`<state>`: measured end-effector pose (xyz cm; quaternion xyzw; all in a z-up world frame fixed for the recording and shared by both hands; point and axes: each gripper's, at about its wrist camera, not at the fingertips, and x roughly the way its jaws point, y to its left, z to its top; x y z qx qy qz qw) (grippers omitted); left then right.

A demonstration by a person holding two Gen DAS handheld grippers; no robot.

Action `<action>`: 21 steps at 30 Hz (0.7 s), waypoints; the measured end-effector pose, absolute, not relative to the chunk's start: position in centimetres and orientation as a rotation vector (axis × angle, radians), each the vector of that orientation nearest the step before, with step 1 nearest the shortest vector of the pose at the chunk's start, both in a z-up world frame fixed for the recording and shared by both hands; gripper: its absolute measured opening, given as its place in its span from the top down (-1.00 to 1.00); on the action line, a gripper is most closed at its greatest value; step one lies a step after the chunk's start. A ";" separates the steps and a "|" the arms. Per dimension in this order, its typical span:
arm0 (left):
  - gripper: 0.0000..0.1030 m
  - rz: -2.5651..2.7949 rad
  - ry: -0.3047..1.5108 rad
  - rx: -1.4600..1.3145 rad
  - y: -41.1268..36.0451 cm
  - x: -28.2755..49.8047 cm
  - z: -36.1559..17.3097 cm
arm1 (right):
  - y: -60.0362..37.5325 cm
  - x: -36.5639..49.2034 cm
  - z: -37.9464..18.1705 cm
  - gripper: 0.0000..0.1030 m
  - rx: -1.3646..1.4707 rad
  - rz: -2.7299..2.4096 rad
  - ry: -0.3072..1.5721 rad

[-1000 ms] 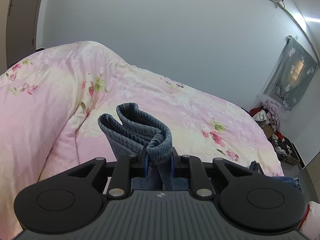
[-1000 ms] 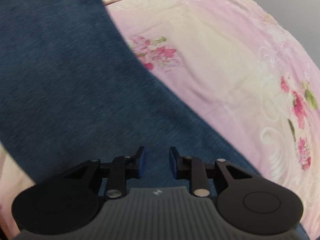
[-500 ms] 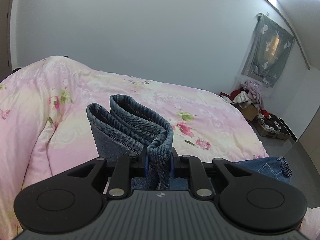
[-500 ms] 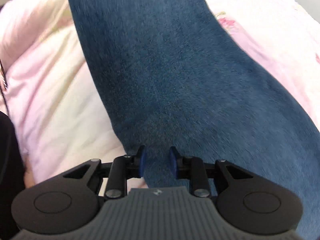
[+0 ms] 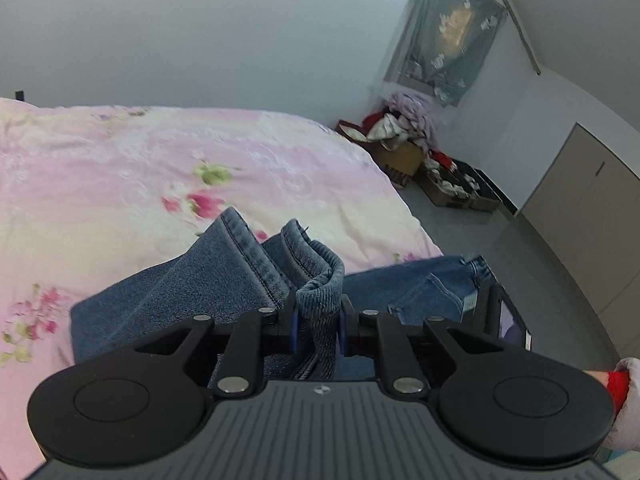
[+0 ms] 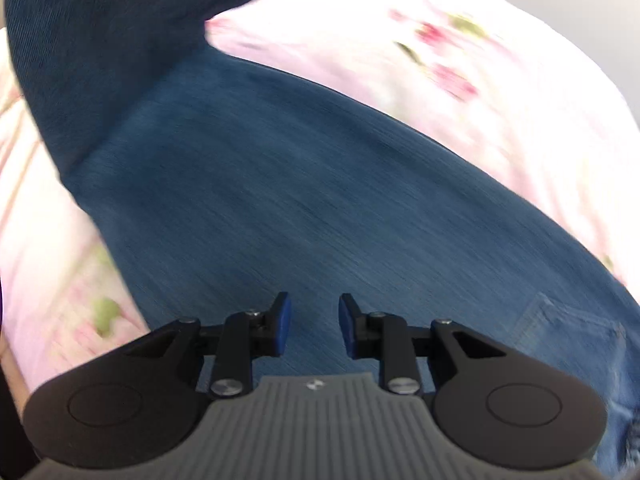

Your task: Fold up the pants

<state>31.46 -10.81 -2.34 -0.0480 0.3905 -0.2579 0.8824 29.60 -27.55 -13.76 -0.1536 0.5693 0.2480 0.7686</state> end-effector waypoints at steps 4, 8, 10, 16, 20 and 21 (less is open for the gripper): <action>0.65 -0.566 0.937 -0.082 -14.8 32.4 -8.2 | -30.1 29.6 -14.8 0.56 -0.291 0.492 1.263; 0.63 -0.578 1.055 -0.093 -16.4 32.3 -13.2 | -31.5 29.4 -15.5 0.56 -0.241 0.491 1.258; 0.55 -0.584 1.082 -0.108 -16.1 32.3 -14.2 | -31.9 29.2 -15.2 0.55 -0.241 0.495 1.252; -0.14 -0.654 1.081 -0.198 -14.1 31.0 -13.7 | -32.7 30.0 -13.9 0.33 -0.226 0.472 1.238; -0.16 -0.658 1.028 -0.129 -11.3 29.0 -11.6 | -33.2 29.9 -11.9 0.29 -0.188 0.452 1.199; -0.17 -0.642 1.011 -0.110 -10.2 28.4 -11.1 | -33.1 30.0 -11.4 0.28 -0.163 0.456 1.191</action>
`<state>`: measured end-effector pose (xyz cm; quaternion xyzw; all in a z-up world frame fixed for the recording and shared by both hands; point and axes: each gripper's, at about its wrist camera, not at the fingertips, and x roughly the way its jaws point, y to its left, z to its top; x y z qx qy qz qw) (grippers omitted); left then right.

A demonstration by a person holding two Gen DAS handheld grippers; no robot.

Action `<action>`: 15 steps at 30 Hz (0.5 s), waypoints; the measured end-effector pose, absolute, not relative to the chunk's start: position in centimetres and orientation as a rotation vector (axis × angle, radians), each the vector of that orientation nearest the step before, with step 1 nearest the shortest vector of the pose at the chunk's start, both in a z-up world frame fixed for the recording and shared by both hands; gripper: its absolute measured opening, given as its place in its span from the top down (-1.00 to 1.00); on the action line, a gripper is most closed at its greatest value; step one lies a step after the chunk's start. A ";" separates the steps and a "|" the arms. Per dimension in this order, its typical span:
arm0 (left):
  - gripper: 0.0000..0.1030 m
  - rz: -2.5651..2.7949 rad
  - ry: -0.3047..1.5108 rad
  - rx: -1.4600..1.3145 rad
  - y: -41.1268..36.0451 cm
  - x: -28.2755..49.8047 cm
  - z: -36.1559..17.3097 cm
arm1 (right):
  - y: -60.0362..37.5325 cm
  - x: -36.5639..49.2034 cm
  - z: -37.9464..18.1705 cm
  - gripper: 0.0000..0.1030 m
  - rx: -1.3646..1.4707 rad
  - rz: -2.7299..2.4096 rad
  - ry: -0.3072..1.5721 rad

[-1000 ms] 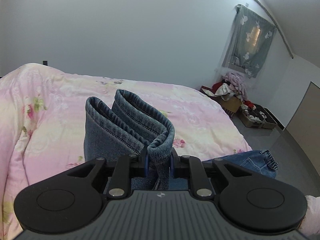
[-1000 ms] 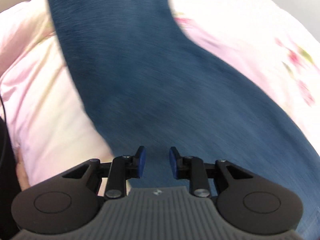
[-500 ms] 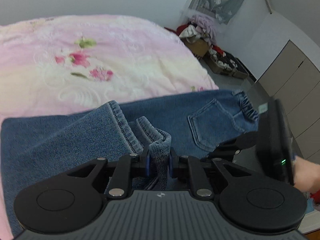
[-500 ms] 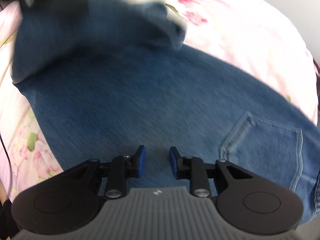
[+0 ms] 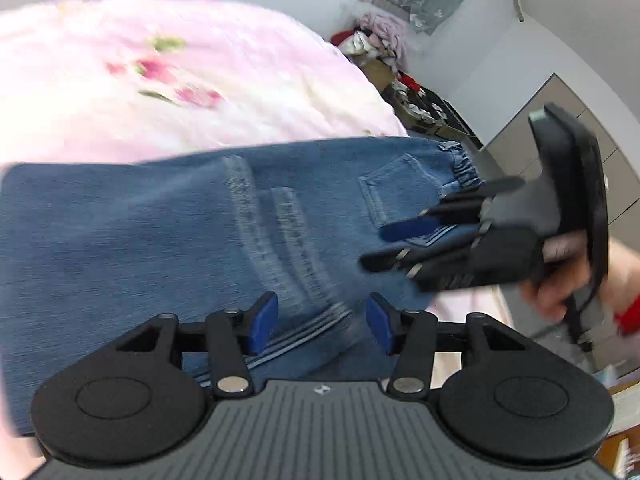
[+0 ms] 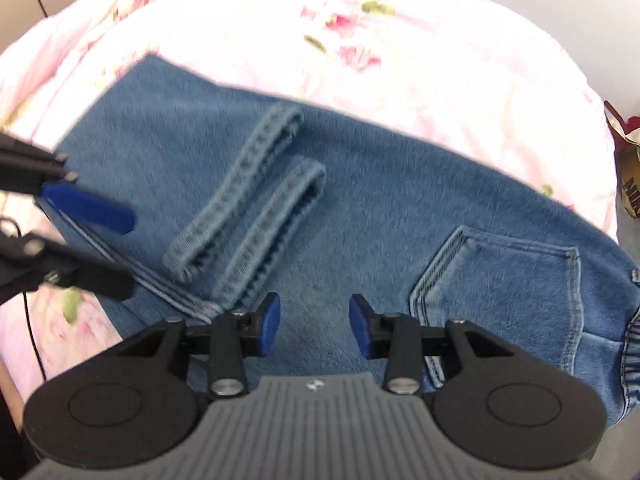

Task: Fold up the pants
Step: 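Lay the folded jeans down and open both grippers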

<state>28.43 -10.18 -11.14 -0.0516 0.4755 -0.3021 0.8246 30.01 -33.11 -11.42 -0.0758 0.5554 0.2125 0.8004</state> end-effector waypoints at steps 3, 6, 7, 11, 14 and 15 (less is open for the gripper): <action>-0.22 -0.556 0.950 -0.011 -6.6 26.3 -10.1 | -32.7 30.6 -10.5 0.27 -0.050 0.476 1.182; -0.34 -0.460 0.904 0.101 -3.6 24.4 -10.1 | -31.1 31.6 -10.5 0.21 0.055 0.489 1.196; -0.34 -0.427 0.898 0.124 -2.4 24.0 -10.2 | -30.5 31.9 -10.8 0.19 0.081 0.484 1.200; -0.36 -0.337 0.917 0.140 1.4 22.3 -12.2 | -29.1 33.3 -11.9 0.18 0.178 0.432 1.226; -0.36 -0.322 0.958 0.115 3.3 21.9 -14.1 | -28.7 34.2 -14.0 0.18 0.267 0.389 1.267; -0.37 -0.322 0.959 0.115 3.5 21.7 -14.6 | -28.7 34.3 -14.5 0.17 0.280 0.372 1.276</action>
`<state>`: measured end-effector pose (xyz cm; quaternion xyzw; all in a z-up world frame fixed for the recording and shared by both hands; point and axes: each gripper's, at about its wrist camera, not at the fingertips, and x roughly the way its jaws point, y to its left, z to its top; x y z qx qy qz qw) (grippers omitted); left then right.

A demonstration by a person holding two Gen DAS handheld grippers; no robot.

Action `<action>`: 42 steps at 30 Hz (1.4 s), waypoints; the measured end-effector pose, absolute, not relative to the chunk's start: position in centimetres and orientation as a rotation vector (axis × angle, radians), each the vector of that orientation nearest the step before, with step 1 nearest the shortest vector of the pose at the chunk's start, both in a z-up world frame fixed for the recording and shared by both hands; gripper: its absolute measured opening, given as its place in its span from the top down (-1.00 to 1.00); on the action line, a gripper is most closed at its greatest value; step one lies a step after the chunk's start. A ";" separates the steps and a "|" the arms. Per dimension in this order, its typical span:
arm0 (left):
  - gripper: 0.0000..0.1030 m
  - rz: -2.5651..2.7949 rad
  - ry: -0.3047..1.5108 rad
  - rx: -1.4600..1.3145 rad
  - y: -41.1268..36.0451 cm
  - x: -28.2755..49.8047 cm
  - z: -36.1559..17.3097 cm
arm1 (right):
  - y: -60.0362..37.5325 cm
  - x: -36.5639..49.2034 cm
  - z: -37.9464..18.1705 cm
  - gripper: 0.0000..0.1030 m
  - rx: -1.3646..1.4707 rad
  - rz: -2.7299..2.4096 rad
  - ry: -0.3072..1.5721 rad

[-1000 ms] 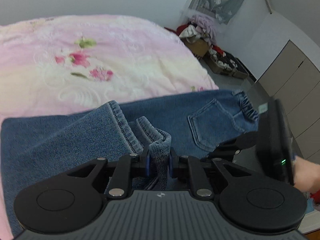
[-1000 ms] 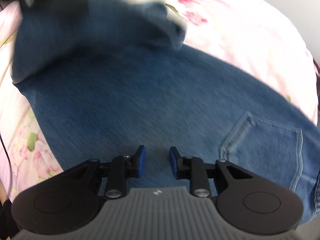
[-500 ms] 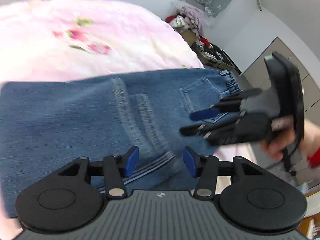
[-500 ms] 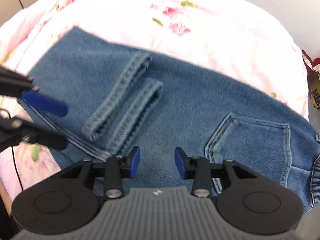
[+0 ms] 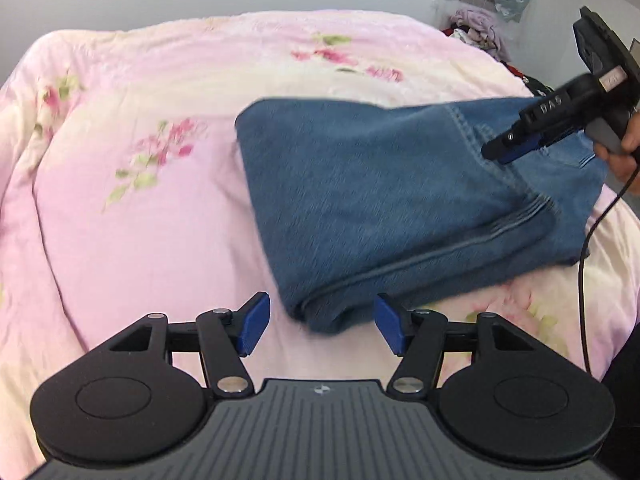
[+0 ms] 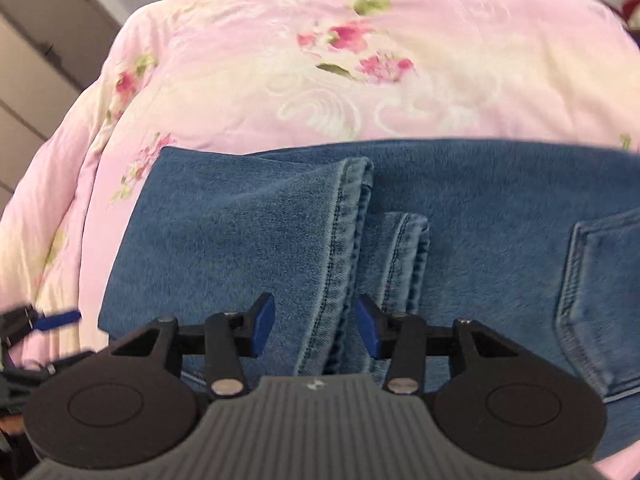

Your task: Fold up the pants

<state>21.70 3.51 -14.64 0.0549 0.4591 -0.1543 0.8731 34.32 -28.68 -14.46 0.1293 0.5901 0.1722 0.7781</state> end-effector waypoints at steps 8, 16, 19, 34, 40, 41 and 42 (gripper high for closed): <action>-0.39 -0.270 0.937 0.164 4.3 21.8 -17.5 | -29.2 36.1 -16.8 0.10 0.430 0.301 1.278; 0.31 -0.272 0.936 0.106 3.4 23.1 -18.7 | -29.2 37.7 -18.7 0.10 0.555 0.242 1.272; 0.34 -0.258 0.939 0.103 3.2 23.1 -18.8 | -28.5 36.9 -17.8 0.71 0.464 0.233 1.254; 0.37 -0.260 0.916 0.122 2.7 22.3 -17.9 | -32.5 32.6 -12.3 0.95 0.419 0.143 1.243; 0.51 -0.259 0.916 0.181 1.8 22.2 -18.2 | -31.3 32.9 -16.9 0.97 0.339 0.089 1.269; 0.52 -0.255 0.924 0.168 1.9 22.3 -18.3 | -31.2 32.9 -16.7 0.96 0.329 0.105 1.259; 0.53 -0.253 0.933 0.148 2.1 22.4 -18.5 | -31.2 32.8 -16.5 0.94 0.318 0.120 1.251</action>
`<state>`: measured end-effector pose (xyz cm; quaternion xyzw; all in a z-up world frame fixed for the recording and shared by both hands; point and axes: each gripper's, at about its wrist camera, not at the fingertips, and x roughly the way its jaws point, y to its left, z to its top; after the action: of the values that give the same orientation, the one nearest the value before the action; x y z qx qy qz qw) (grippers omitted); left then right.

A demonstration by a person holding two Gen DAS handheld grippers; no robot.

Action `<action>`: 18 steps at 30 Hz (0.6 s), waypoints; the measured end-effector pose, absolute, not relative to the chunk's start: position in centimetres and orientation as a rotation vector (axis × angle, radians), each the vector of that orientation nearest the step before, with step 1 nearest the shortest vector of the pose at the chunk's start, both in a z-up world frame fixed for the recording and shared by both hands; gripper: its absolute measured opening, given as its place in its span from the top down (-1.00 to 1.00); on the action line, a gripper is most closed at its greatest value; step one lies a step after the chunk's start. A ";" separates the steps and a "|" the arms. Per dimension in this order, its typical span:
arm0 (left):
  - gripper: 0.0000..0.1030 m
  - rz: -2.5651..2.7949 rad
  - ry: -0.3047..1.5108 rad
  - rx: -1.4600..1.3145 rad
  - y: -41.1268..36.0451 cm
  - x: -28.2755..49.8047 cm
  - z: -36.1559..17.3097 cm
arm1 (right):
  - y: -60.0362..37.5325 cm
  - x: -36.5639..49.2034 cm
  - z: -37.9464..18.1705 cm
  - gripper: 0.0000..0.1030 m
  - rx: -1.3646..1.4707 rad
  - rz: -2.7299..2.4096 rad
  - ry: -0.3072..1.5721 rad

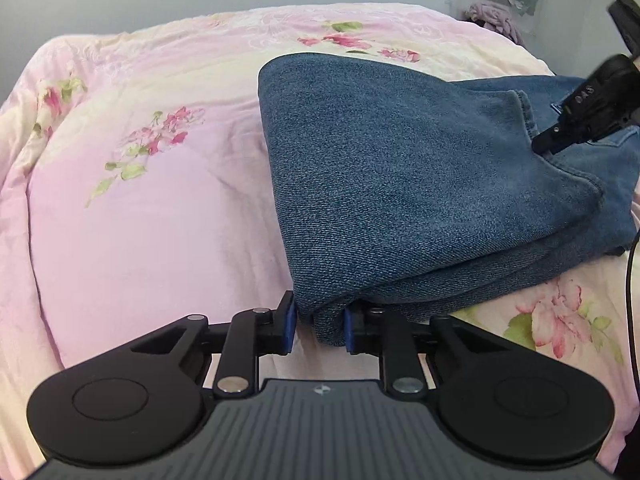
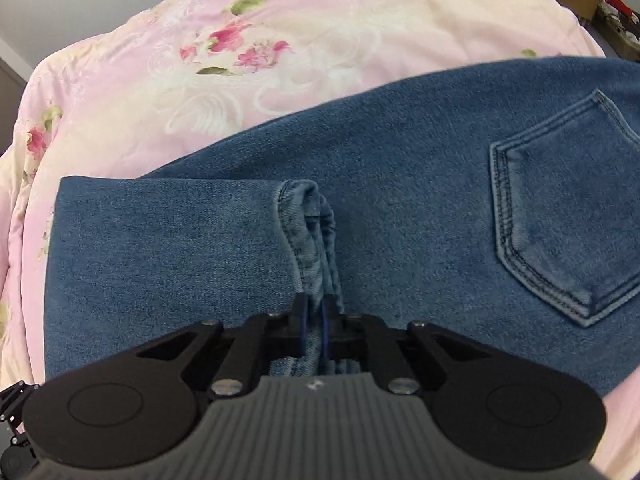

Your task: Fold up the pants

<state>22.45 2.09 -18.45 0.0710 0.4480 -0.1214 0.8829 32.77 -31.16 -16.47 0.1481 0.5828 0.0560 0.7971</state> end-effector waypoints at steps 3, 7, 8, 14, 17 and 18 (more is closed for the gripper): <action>0.54 -0.249 0.934 0.131 2.2 22.3 -18.6 | -31.9 31.9 -15.5 0.41 0.314 0.145 1.237; 0.54 -0.245 0.928 0.149 2.0 22.3 -18.7 | -33.5 30.6 -16.2 -0.03 0.383 0.188 1.271; 0.55 -0.245 0.930 0.148 2.1 22.4 -18.6 | -33.9 30.2 -16.7 -0.05 0.430 0.199 1.282; 0.55 -0.241 0.939 0.150 2.0 22.6 -18.6 | -34.6 30.0 -19.0 -0.18 0.551 0.209 1.262; 0.55 -0.239 0.940 0.152 2.0 22.6 -18.8 | -34.2 30.1 -19.6 0.11 0.554 0.214 1.243; 0.55 -0.237 0.939 0.152 2.0 22.6 -18.8 | -34.3 30.0 -19.6 0.29 0.573 0.221 1.241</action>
<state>22.59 1.97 -18.80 0.0728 0.4511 -0.1139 0.8822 30.01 -34.31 -19.65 0.2639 0.5722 0.1019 0.7697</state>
